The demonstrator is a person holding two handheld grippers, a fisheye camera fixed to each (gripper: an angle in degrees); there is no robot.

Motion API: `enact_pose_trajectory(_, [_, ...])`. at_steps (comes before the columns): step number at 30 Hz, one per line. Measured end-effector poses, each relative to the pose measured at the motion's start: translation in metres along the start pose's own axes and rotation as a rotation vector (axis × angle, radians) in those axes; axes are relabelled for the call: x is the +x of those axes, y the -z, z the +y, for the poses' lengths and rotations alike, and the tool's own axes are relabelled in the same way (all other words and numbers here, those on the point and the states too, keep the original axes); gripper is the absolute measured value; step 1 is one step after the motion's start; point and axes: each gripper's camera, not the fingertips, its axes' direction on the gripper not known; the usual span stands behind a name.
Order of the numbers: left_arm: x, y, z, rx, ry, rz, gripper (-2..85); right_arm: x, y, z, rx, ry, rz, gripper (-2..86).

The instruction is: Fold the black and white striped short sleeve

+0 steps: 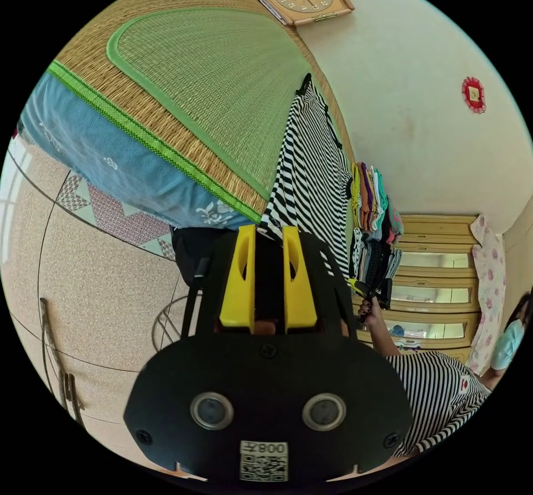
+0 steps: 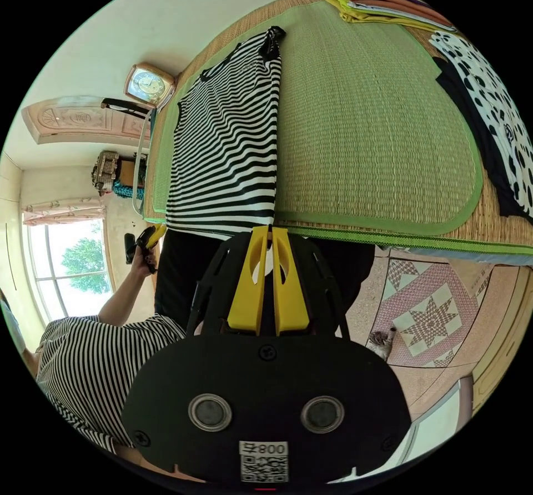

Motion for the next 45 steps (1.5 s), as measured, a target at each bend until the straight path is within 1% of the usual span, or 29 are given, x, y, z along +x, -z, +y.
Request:
enact_pose_trajectory(5, [-0.005,-0.006,-0.006,-0.031,0.021,0.053,6.7,0.007,0.003,0.01,-0.001,0.008,0.011,0.7])
enact_pose_trajectory(8, [-0.006,-0.005,-0.006,-0.051,0.021,0.04,4.6,0.015,0.003,0.017,-0.001,0.004,0.005,0.7])
enact_pose_trajectory(15, [-0.009,0.015,0.0,-0.019,0.031,0.123,3.2,0.037,0.005,0.031,-0.01,-0.006,-0.01,0.9])
enact_pose_trajectory(17, [-0.003,0.028,0.001,0.01,0.008,0.179,3.0,0.041,0.011,0.035,-0.004,-0.002,-0.032,0.9])
enact_pose_trajectory(20, [0.013,0.048,0.004,0.027,-0.067,0.186,2.8,0.043,0.029,0.046,0.029,0.033,-0.042,0.9])
enact_pose_trajectory(22, [0.016,0.055,0.007,0.022,-0.085,0.157,2.7,0.05,0.034,0.055,0.028,0.032,-0.033,0.9])
enact_pose_trajectory(24, [0.012,0.057,0.008,0.008,-0.065,0.136,2.7,0.062,0.03,0.063,0.016,0.008,-0.038,0.8])
enact_pose_trajectory(27, [0.004,0.063,0.011,0.034,-0.01,0.2,2.5,0.08,0.02,0.075,0.02,-0.04,-0.101,0.7])
enact_pose_trajectory(30, [0.006,0.067,0.009,0.017,-0.005,0.178,2.5,0.086,0.017,0.081,0.013,-0.037,-0.104,0.7])
enact_pose_trajectory(32, [0.005,0.067,-0.005,0.027,0.03,0.22,2.5,0.092,0.02,0.076,0.015,-0.042,-0.128,0.7])
enact_pose_trajectory(34, [0.011,0.066,-0.031,0.048,0.049,0.241,2.5,0.097,0.037,0.049,0.061,-0.032,-0.178,0.7])
enact_pose_trajectory(36, [0.031,0.067,-0.067,0.078,0.042,0.269,2.5,0.095,0.06,0.016,0.104,-0.008,-0.194,0.7])
enact_pose_trajectory(37, [0.054,0.071,-0.095,0.113,0.005,0.301,2.5,0.089,0.082,-0.011,0.142,0.013,-0.211,0.7])
enact_pose_trajectory(39, [0.104,0.084,-0.137,0.156,-0.097,0.32,2.5,0.068,0.126,-0.051,0.22,0.07,-0.206,0.7])
enact_pose_trajectory(41, [0.184,0.114,-0.182,0.224,-0.265,0.317,2.6,0.037,0.178,-0.083,0.31,0.143,-0.184,0.7])
enact_pose_trajectory(43, [0.24,0.141,-0.204,0.282,-0.379,0.315,2.7,-0.01,0.248,-0.11,0.427,0.246,-0.152,0.7])
enact_pose_trajectory(44, [0.273,0.16,-0.212,0.321,-0.448,0.314,2.7,-0.02,0.263,-0.113,0.453,0.272,-0.146,0.7])
enact_pose_trajectory(45, [0.288,0.169,-0.215,0.341,-0.482,0.314,2.7,-0.042,0.293,-0.116,0.503,0.326,-0.13,0.7])
